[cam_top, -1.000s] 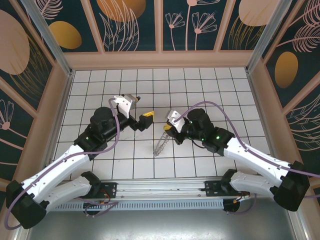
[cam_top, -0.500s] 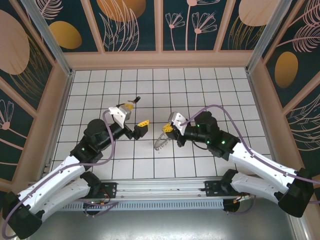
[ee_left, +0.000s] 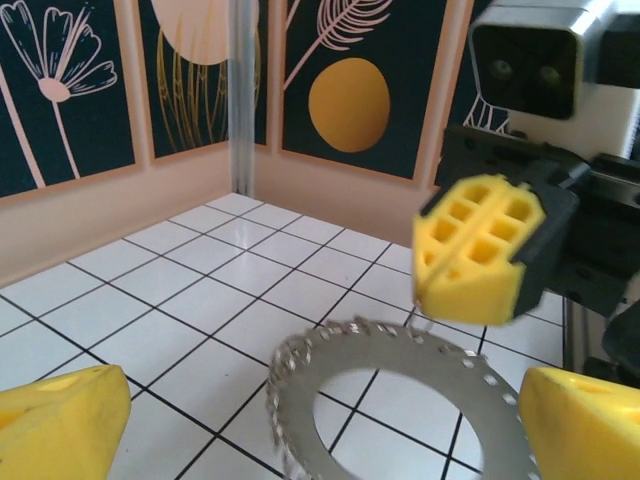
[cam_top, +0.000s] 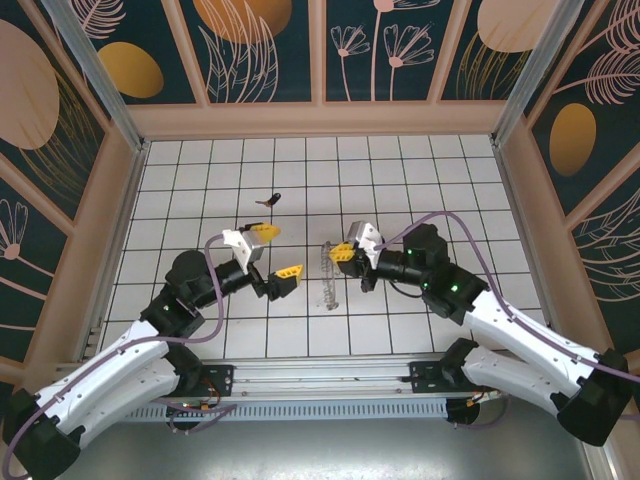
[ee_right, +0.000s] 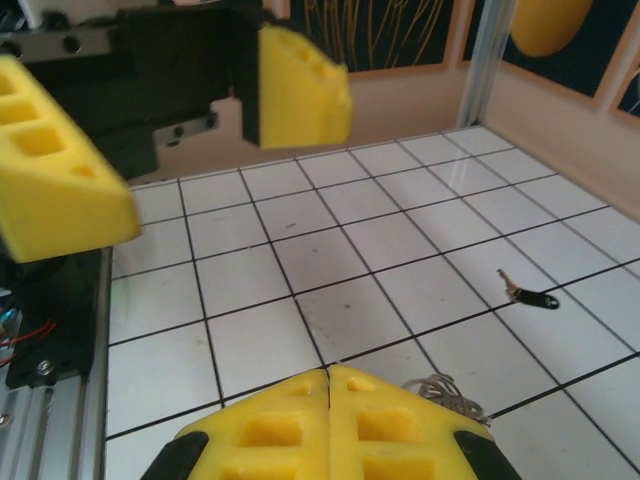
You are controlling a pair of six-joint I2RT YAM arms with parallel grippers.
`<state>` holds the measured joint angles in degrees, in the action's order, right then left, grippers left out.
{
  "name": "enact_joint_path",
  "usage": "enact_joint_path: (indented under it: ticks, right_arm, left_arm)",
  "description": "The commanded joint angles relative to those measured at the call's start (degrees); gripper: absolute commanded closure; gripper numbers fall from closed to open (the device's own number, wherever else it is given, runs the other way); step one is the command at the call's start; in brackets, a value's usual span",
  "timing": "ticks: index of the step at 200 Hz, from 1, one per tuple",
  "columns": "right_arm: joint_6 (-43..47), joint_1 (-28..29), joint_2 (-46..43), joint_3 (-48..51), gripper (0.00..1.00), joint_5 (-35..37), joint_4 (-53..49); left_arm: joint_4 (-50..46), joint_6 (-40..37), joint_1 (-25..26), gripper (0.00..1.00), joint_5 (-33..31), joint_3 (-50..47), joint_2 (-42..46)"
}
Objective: Put the keys on the keyring
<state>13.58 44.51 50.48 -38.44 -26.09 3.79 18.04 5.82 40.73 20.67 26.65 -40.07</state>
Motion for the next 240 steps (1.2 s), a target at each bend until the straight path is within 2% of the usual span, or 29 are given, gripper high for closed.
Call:
enact_joint_path:
  ticks: [1,84,183,240]
  right_arm:
    - [-2.7,-2.4,-1.3,1.3,1.00,-3.2,6.1]
    - [-6.9,-7.4,-2.8,4.0,1.00,-8.0,11.7]
    - [-10.8,-7.9,-5.2,5.5,1.00,-9.3,14.5]
    - [-10.5,-7.9,-6.7,8.2,1.00,-10.6,17.3]
  left_arm:
    - [3.8,0.9,0.5,0.01,1.8,-0.7,1.0]
    - [6.0,-0.1,7.4,0.03,-2.5,-0.5,-3.4]
    - [5.7,-1.0,11.4,0.10,-4.8,-0.1,-3.8]
    - [5.0,-1.9,11.3,0.24,-2.7,1.6,-5.1]
